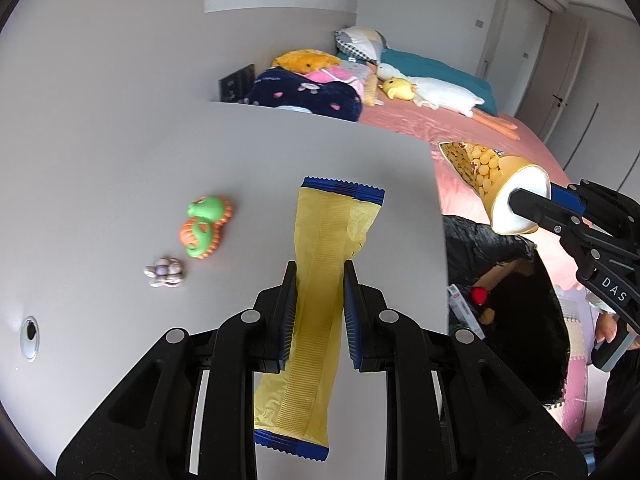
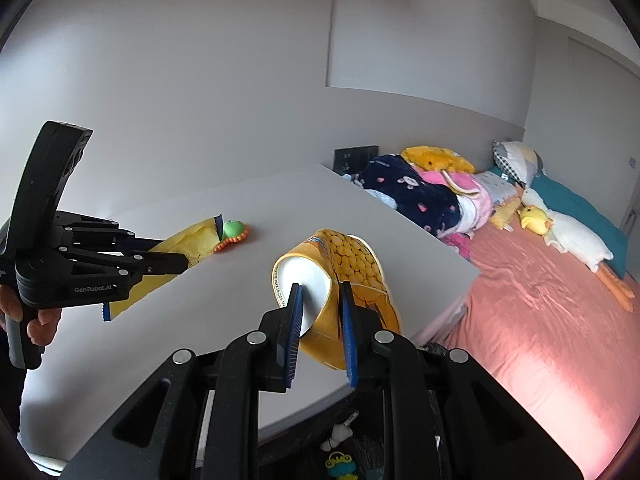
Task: Collect trash
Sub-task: 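Carry both yellow snack bags over to the black trash bag, then open both grippers to drop the snack bags into the black bag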
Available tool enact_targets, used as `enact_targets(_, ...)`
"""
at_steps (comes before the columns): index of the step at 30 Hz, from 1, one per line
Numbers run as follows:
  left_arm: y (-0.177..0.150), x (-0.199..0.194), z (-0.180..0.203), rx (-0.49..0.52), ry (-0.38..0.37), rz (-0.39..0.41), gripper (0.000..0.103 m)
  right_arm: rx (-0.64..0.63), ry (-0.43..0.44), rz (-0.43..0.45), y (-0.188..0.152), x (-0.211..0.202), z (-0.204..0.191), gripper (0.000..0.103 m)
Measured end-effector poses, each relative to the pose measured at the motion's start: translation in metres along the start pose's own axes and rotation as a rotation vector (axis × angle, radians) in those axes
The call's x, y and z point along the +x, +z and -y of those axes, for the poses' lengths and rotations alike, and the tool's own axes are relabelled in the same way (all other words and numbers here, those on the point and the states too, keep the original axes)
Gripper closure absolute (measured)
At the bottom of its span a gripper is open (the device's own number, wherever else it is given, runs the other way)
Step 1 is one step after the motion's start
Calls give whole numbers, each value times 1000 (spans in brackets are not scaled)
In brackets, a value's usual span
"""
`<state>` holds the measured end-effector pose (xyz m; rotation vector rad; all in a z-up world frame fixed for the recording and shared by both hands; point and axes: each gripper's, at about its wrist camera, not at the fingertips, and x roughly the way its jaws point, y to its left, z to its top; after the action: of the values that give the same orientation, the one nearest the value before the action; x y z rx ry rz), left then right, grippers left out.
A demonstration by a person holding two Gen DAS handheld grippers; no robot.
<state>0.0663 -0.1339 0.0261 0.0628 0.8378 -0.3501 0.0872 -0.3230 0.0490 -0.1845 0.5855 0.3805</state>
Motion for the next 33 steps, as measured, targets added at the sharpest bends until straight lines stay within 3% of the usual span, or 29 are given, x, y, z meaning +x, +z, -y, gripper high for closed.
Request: enact_targets(33, -5, 49, 144, 189, -197, -109, 82, 262, -197, -39, -84, -73, 112, 83)
